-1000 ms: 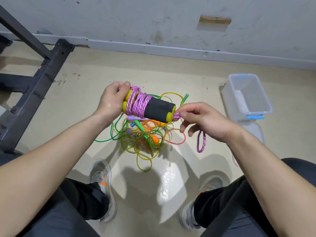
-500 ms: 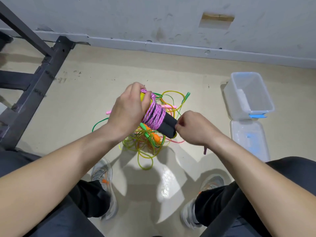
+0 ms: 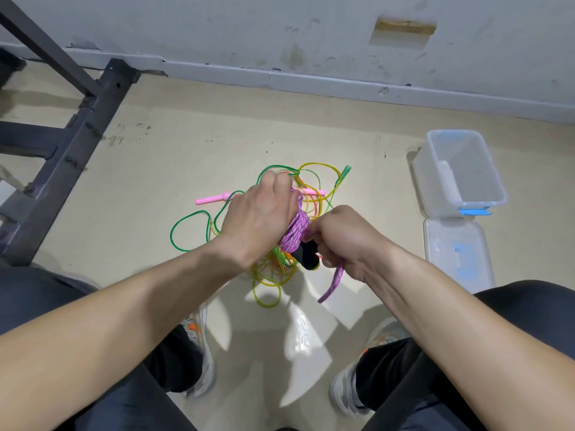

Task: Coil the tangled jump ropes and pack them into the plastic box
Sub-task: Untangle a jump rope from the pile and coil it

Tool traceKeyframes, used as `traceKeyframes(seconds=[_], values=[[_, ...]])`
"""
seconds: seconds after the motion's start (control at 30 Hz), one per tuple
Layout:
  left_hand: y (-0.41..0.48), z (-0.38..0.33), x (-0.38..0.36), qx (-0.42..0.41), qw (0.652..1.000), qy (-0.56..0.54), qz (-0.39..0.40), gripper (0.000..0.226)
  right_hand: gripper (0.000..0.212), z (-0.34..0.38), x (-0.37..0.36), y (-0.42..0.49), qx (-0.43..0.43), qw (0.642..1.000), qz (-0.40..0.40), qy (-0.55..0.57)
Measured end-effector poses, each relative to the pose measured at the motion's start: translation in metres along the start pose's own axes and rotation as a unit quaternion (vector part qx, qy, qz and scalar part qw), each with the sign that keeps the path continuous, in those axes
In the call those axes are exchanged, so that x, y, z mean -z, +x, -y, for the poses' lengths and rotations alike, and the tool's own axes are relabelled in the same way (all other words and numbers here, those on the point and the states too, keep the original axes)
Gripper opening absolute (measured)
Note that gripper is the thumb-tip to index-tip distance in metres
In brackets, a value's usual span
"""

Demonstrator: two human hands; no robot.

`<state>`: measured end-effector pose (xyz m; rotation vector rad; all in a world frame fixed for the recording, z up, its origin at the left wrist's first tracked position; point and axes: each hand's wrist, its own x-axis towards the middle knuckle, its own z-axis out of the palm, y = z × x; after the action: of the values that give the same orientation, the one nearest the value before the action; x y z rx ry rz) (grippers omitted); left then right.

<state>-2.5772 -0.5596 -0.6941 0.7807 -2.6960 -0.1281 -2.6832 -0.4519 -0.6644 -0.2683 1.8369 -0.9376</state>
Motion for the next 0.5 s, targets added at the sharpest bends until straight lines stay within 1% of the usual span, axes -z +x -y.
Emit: traceKeyframes(seconds=[0.07, 0.13, 0.2, 0.23, 0.27, 0.3, 0.37, 0.43, 0.47, 0.5], values=[[0.002, 0.002, 0.0, 0.008, 1.0, -0.011, 0.009, 0.04, 0.033, -0.002, 0.0, -0.004, 0.008, 1.0, 0.011, 0.015], [0.008, 0.007, 0.001, 0.056, 0.996, -0.057, 0.028, 0.041, 0.023, -0.001, 0.007, -0.005, 0.049, 0.999, 0.0, -0.003], [0.015, 0.017, 0.003, 0.118, 0.984, -0.124, 0.046, 0.033, 0.016, 0.003, 0.019, -0.005, 0.118, 0.987, -0.023, -0.109], [0.017, 0.021, 0.005, 0.137, 0.978, -0.148, 0.05, 0.03, 0.017, 0.006, 0.025, -0.007, 0.144, 0.978, -0.03, -0.15], [0.018, 0.021, 0.006, 0.144, 0.975, -0.16, 0.053, 0.029, 0.022, 0.008, 0.03, -0.009, 0.155, 0.976, -0.018, -0.151], [0.018, 0.02, 0.009, 0.147, 0.973, -0.168, 0.059, 0.027, 0.026, 0.01, 0.032, -0.013, 0.154, 0.981, 0.022, -0.115], [0.017, 0.013, 0.01, 0.146, 0.967, -0.197, 0.073, 0.025, 0.031, 0.014, 0.034, -0.021, 0.125, 0.982, 0.142, -0.005], [0.016, 0.003, 0.01, 0.156, 0.951, -0.253, 0.089, 0.018, 0.041, 0.014, 0.039, -0.021, 0.066, 0.96, 0.262, 0.07], [0.015, -0.002, 0.01, 0.17, 0.937, -0.294, 0.088, 0.014, 0.047, 0.013, 0.044, -0.017, 0.047, 0.945, 0.309, 0.094], [0.015, -0.006, 0.011, 0.186, 0.922, -0.328, 0.088, 0.012, 0.051, 0.015, 0.048, -0.015, 0.045, 0.931, 0.348, 0.105]])
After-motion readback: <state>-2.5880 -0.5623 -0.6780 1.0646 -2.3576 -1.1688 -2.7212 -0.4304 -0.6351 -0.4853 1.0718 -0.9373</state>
